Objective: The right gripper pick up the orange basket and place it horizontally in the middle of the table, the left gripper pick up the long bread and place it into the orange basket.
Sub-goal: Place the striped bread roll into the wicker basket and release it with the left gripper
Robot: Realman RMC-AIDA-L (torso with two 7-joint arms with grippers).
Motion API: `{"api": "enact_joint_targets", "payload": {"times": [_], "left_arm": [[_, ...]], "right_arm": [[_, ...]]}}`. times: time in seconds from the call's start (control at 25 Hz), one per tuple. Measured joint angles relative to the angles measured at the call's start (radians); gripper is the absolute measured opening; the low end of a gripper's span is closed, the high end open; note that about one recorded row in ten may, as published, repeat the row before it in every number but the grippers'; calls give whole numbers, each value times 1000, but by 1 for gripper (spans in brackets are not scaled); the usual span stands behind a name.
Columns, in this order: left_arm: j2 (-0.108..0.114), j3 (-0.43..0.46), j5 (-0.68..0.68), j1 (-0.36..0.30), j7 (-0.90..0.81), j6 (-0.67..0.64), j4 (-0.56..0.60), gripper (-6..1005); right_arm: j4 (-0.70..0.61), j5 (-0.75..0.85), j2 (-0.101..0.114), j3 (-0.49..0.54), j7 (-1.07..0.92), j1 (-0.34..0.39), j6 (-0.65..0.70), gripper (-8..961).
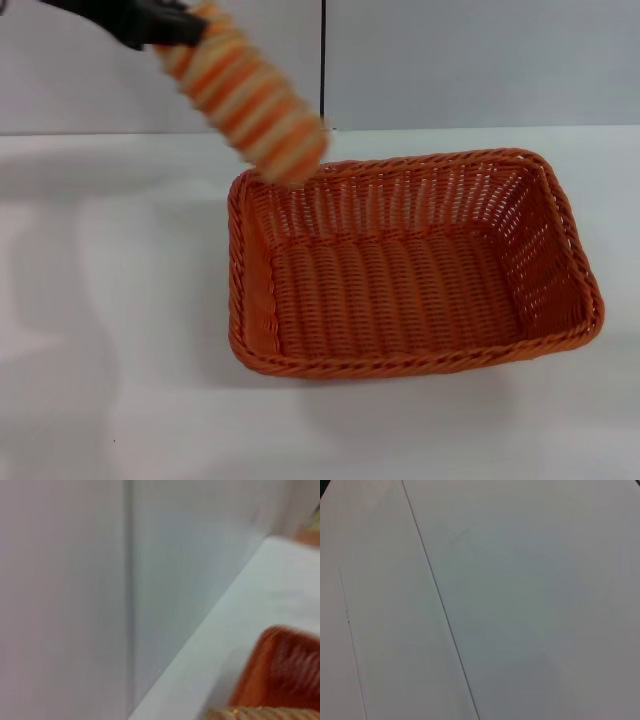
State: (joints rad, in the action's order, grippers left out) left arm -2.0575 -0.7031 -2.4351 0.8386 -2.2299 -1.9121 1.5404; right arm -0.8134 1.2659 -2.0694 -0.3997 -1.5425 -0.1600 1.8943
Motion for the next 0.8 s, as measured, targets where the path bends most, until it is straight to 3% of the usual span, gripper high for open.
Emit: {"api": "enact_joint_targets", "payload": {"times": [0.2,0.4,0.8], "left_arm": [[-5,-41,179,-59,-70,30,6,131],[-6,-235,348,-216,-97,190,36,129],[-8,-502,517,-421,18,458,5,125]], "right_arm": [[2,-1,0,8,-1,-13,0,530],[7,-1,0,6,-1,-22,0,530],[10,7,0,4,-1,-31,-2,530]]}}
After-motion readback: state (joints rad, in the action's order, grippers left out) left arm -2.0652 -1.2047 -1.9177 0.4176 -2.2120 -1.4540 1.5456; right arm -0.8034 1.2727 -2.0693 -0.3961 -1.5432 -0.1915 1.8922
